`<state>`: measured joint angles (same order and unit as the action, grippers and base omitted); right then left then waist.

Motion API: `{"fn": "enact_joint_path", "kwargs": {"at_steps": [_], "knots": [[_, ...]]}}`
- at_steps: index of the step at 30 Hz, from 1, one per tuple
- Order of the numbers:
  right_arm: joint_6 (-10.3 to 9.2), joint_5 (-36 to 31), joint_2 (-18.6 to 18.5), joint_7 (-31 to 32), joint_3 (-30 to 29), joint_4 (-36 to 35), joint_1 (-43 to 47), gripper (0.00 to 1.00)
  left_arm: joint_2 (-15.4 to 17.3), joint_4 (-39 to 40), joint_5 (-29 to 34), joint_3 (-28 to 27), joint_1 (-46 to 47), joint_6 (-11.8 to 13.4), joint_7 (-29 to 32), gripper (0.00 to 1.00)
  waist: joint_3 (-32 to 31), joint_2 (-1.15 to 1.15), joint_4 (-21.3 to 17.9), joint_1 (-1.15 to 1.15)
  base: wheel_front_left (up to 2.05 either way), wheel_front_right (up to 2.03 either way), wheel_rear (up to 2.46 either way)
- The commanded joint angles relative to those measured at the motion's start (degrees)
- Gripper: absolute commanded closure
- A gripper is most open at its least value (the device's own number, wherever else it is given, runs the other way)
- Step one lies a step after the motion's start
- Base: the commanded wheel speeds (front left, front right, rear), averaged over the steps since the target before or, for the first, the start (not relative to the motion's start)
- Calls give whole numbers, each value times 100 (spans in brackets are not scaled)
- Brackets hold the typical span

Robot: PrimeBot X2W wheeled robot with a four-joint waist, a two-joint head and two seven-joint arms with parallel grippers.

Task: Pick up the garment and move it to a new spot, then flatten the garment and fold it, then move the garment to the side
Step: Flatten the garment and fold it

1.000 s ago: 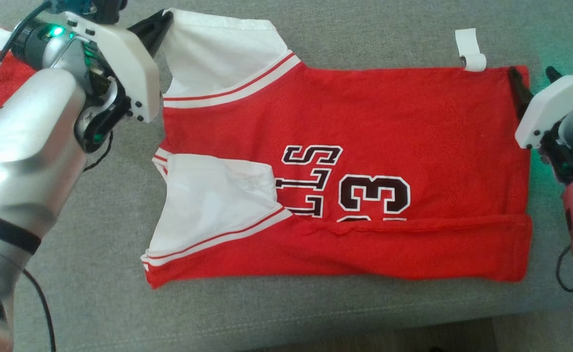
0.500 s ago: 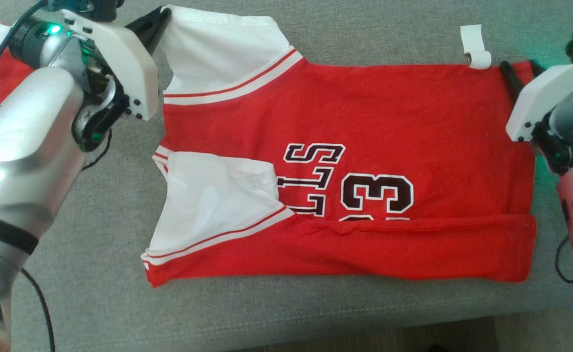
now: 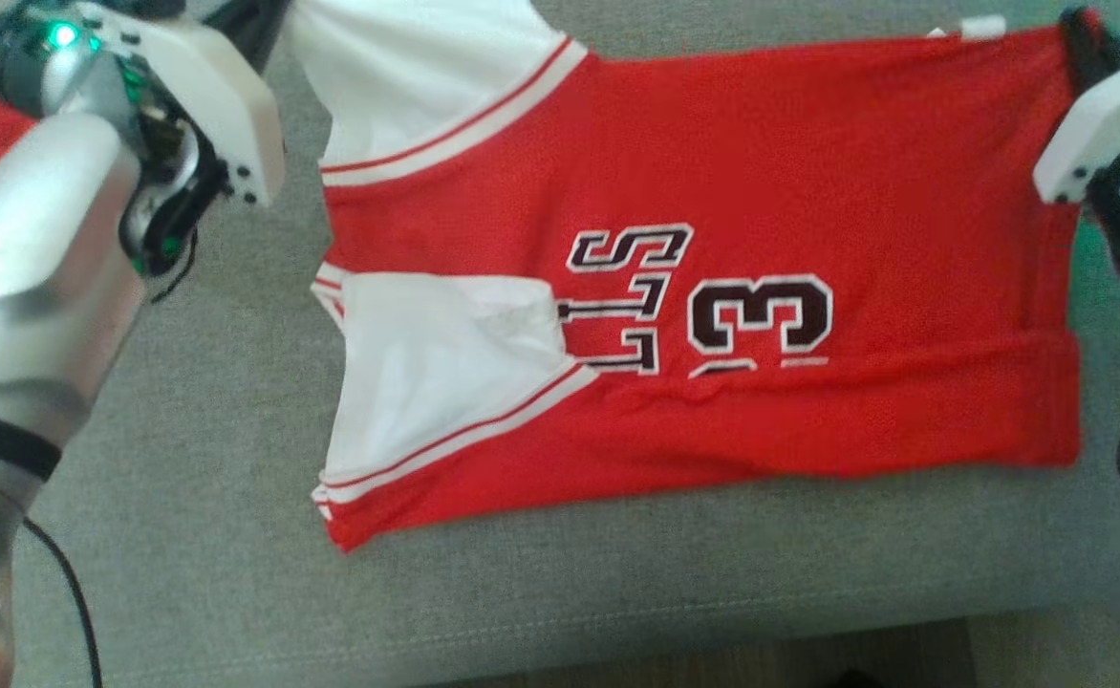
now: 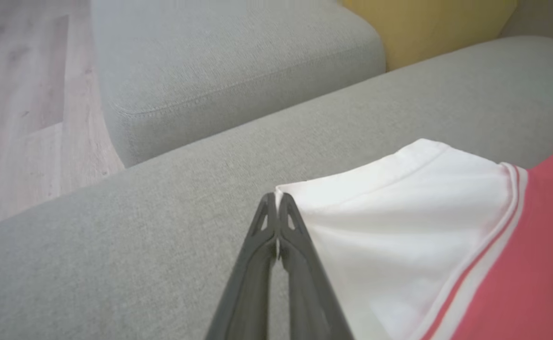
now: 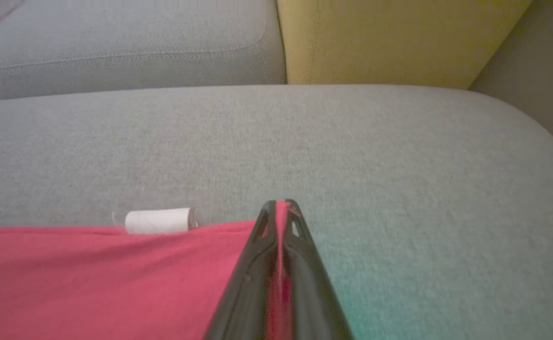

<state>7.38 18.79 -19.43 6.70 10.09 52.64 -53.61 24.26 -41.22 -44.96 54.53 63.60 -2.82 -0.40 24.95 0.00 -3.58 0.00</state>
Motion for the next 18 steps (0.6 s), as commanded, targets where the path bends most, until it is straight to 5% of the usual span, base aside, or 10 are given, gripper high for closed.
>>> {"fn": "enact_joint_path", "kwargs": {"at_steps": [1, 12, 18], "knots": [[11, -44, -109, -80, -21, -119, -117, 100, 213, 51, 35, -310, 426, 68, -72, 100, 15, 0, 4, 0, 0, 0, 0], [11, -299, 49, -878, -282, 374, -998, 100, -16, -349, 139, -553, 900, 365, -863, 100, 234, 0, 11, 0, 0, 0, 0], [11, -364, 106, -1348, -226, 581, -1107, 100, -207, -599, 163, -539, 892, 266, -1192, 100, 219, 0, 57, 0, 0, 0, 0]]}}
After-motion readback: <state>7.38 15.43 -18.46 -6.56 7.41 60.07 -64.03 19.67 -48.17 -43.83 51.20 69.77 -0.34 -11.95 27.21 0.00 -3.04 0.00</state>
